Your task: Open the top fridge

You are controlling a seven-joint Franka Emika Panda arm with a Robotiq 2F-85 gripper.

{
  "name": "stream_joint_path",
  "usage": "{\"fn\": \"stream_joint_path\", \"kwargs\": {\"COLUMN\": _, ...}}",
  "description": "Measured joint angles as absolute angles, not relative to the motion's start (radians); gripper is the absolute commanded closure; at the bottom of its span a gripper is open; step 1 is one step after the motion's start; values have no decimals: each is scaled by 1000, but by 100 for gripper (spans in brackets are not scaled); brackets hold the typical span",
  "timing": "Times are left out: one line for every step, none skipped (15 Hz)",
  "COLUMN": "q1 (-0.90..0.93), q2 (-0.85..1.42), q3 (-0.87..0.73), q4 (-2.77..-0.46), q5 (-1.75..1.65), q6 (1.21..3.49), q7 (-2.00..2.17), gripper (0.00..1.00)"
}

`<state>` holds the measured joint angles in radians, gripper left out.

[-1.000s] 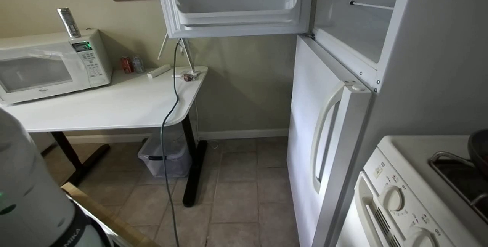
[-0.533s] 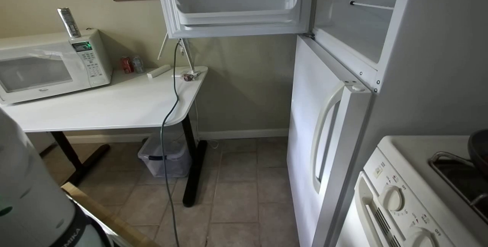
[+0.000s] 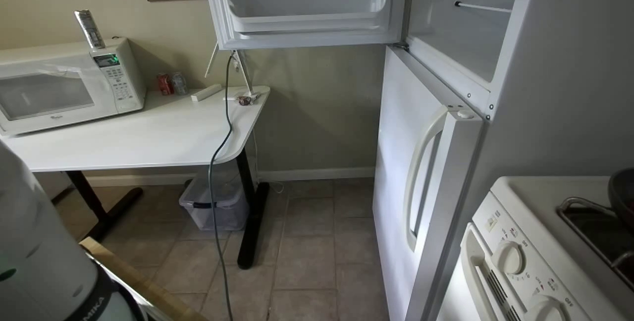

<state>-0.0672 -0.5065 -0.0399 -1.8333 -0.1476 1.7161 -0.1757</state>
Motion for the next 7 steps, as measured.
{"fn": "stream_joint_path", "kwargs": {"q1": -67, "q2": -507, "q3": -41, "q4": -1834, "q5": -148, "q6": 1742, "q7": -175, "gripper": 0}}
{"fn": "stream_joint_path", "kwargs": {"q1": -67, "q2": -506, "q3": -42, "q4": -1833, "q5": -148, "q6": 1748, "q7": -176, "gripper": 0}}
{"fn": "stream_joint_path", "kwargs": {"q1": -67, "q2": -506, "q3": -42, "q4": -1833, "q5": -148, "q6": 1748, "q7": -176, "gripper": 0}}
{"fn": "stream_joint_path", "kwargs": {"q1": -67, "q2": -506, "q3": -42, "q4": -1833, "q5": -148, "q6": 1748, "q7": -176, "gripper": 0}}
{"fn": "stream_joint_path", "kwargs": {"q1": -67, "q2": -505, "q3": -42, "q4": -1833, "q5": -148, "q6": 1748, "q7": -176, "gripper": 0}}
{"fn": "stream_joint_path", "kwargs": {"q1": -67, "q2": -505, "q3": -42, "q4": -1833, "q5": -148, "q6": 1748, "q7": -176, "gripper": 0}}
{"fn": "stream_joint_path", "kwargs": {"q1": -67, "q2": -505, "q3": -42, "q4": -1833, "q5": -148, "q6": 1748, "q7": -176, "gripper": 0}}
